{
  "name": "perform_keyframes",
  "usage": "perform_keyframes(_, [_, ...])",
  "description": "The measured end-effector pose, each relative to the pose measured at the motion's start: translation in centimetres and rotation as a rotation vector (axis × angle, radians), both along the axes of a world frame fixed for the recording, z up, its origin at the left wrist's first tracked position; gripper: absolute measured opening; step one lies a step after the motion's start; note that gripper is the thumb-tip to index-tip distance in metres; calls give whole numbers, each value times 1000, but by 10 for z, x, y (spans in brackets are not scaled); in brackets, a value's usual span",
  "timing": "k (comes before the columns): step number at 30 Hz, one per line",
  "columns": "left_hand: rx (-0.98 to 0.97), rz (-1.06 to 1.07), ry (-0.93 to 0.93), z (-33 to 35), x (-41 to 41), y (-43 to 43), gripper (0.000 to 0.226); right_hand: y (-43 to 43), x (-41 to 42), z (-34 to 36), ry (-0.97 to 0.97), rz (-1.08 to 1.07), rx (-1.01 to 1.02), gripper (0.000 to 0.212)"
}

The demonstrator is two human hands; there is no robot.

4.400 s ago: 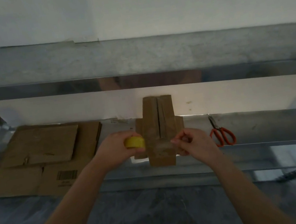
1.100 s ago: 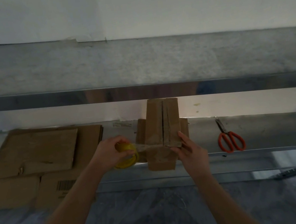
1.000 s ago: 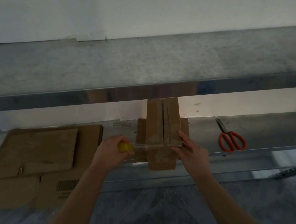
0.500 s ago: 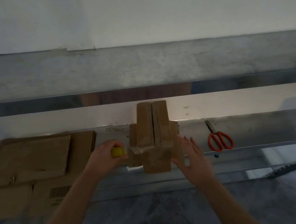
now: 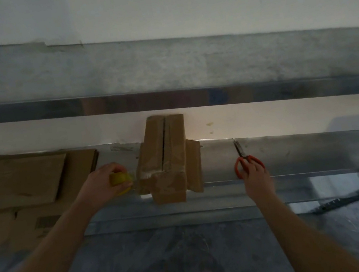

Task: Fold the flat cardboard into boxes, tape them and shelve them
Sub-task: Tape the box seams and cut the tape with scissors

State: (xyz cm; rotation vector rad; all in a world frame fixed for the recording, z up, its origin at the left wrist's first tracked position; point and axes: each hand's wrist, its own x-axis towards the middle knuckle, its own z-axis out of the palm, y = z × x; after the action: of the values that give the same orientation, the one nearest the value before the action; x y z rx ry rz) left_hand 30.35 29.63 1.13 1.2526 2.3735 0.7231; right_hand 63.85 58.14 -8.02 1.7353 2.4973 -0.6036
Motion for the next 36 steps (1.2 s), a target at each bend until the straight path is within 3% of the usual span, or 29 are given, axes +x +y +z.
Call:
perform_keyframes(3, [7,10,-5,1,5,0,32,-6,-11,0,-26,-127,29,46])
perform_keyframes(7, [-18,31,-39,3,8,-4,31,-25,-17,-6,80,-244,62,40])
perform_keyframes(13, [-4,75,8,9,14,-6,29,-25,-18,-7,-118,-115,65,52])
perform_keyframes(18, [30,41,7,13,15,-9,30,-54,-22,5,86,-207,16,39])
perform_keyframes(22, [25,13,-15,13,5,-15,31,-112,-28,37,312,-258,69,50])
perform_keyframes(28, [55,-61,-64,19,-10,-16,29,-208,-48,97,568,-232,125,48])
perform_keyframes(31, [41,-92,-106,20,-13,-15,29,-256,-60,109,623,-177,66,46])
perform_keyframes(34, [21,-126,-144,22,-14,-16,30,-288,-80,98,592,-178,-69,34])
perform_keyframes(36, [16,-143,-158,23,-14,-16,29,-301,-95,86,558,-184,-184,37])
